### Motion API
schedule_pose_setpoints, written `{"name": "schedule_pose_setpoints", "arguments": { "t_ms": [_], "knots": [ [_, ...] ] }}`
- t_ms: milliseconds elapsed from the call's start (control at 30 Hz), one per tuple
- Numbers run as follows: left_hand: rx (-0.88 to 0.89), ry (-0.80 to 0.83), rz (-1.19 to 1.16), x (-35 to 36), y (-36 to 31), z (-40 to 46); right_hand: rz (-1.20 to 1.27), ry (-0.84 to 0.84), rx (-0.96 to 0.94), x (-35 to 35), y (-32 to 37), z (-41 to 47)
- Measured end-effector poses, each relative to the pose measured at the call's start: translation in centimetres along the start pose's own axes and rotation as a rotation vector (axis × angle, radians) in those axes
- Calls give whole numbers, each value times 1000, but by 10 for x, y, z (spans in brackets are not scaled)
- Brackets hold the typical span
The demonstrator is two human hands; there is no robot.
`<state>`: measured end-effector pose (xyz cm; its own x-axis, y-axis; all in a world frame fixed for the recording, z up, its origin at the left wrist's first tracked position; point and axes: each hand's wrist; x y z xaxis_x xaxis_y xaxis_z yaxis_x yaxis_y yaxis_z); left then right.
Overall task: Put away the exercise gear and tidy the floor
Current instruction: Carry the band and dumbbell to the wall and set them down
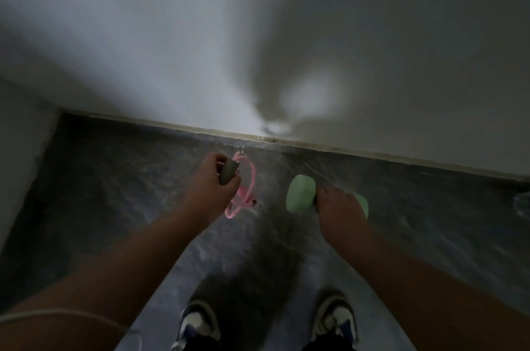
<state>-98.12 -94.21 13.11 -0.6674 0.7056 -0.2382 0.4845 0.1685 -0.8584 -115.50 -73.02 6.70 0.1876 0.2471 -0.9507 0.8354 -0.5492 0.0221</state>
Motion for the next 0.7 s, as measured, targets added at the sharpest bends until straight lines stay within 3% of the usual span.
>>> {"name": "schedule_pose_setpoints", "arguments": {
  "t_ms": [233, 700],
  "knots": [
    [80, 70, 35, 34, 89, 101, -286, 83, -68, 115, -18, 113],
    [68, 2, 54, 13, 121, 126, -286, 27, -90, 150, 9, 156]
  ]
}}
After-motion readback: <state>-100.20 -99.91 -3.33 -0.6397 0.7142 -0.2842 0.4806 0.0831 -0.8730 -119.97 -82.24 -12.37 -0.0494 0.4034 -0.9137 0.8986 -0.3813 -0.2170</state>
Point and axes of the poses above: each hand's wrist, its own z-axis towards the middle knuckle, its own x-axis out of the palm, y = z × x, and after that the axes turned 15 degrees about -z, right-handed
